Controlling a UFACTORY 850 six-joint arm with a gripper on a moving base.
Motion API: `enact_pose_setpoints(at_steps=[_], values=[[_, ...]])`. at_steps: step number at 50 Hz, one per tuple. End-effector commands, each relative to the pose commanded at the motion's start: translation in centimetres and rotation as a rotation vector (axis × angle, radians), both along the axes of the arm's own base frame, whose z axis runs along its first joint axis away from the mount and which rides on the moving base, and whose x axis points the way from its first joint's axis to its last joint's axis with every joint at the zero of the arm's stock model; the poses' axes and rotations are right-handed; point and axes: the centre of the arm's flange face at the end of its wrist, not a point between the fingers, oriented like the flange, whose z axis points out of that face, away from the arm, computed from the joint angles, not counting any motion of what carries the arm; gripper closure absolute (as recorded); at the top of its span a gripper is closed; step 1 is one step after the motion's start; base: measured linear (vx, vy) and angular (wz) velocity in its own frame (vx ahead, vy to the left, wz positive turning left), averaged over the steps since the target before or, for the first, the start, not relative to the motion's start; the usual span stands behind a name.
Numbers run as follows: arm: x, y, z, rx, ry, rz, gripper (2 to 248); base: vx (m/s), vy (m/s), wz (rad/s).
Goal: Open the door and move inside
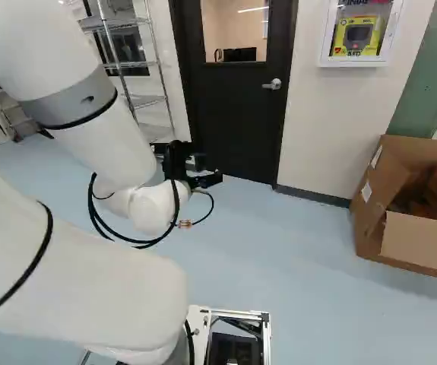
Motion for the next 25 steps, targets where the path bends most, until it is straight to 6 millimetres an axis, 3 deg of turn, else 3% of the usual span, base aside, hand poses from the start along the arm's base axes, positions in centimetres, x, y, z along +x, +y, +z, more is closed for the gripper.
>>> enact_pose_setpoints(at_steps=[25], values=[[0.00, 0.00, 0.00, 0.000, 0.000, 0.000, 3, 0.087, -0.001, -0.006]])
